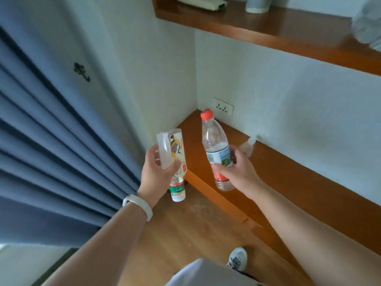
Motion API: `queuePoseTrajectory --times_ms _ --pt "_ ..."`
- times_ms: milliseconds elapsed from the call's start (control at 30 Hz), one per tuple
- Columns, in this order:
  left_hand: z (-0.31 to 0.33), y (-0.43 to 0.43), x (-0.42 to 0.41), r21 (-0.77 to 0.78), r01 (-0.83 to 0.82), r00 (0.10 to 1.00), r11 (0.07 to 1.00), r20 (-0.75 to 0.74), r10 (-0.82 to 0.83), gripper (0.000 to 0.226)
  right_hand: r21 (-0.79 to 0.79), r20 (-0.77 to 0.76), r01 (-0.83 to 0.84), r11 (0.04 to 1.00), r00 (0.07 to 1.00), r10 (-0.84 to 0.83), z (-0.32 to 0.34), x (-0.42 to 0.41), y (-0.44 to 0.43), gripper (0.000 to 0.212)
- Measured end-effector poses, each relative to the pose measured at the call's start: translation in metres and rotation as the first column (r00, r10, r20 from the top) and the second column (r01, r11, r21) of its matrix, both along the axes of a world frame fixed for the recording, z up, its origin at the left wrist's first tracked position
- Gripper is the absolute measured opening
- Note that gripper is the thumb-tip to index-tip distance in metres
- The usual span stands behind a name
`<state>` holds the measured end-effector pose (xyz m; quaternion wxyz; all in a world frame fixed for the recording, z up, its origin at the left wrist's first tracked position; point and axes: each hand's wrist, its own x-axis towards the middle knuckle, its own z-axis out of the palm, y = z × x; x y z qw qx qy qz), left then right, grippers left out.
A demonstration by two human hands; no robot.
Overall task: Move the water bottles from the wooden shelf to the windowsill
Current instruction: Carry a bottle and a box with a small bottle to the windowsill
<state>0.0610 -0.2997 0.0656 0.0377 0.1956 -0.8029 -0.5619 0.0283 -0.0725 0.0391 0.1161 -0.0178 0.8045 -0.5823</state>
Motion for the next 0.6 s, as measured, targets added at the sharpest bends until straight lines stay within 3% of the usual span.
queuePoseTrajectory --times_ms 600 --pt "0.009 -0.206 0.119 0.128 -0.363 0.913 0.923 -0.152 0.379 0.063 -0.079 -0.071 -0.357 0.931 0.933 0.352 0.029 0.031 -0.229 0.052"
